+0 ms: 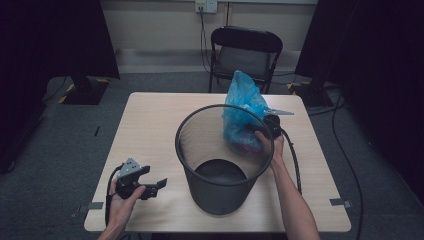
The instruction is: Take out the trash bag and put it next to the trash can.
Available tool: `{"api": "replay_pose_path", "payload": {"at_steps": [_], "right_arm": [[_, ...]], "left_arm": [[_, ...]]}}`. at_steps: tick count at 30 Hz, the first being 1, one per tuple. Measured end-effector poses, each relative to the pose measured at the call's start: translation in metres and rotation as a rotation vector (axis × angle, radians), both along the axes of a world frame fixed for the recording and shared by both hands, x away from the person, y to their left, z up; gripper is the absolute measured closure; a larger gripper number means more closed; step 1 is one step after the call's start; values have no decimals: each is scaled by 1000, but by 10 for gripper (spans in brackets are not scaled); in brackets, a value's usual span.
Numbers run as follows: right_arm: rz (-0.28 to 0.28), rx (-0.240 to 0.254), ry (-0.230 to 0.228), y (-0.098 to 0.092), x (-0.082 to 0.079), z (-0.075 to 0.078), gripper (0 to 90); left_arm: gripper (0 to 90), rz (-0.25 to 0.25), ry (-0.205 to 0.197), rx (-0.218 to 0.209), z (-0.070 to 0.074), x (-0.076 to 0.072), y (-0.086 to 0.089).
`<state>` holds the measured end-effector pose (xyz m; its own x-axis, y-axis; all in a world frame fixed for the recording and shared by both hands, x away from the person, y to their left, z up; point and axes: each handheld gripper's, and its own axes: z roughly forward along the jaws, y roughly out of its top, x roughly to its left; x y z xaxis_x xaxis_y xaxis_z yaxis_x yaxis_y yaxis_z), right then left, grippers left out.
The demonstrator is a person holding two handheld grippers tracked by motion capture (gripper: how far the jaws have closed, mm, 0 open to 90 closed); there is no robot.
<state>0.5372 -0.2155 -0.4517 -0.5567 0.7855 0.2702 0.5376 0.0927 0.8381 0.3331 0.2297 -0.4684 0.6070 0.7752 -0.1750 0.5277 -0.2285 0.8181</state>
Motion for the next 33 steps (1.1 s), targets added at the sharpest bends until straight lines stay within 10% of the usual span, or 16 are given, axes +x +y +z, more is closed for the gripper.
{"api": "replay_pose_path", "payload": {"at_steps": [4,13,20,33], "right_arm": [[18,16,-22,8,6,9,825],[-9,35,-33,5,-5,24,367],[-42,85,-44,-5,-21,42,176],[-69,112,-111,-30,-65,66,156]], "left_arm": [[159,-13,34,42,-17,1,-12],[163,33,18,229,-32,7,-26],[153,36,21,232,-32,7,-27],[148,34,22,235,-32,7,-27]]}}
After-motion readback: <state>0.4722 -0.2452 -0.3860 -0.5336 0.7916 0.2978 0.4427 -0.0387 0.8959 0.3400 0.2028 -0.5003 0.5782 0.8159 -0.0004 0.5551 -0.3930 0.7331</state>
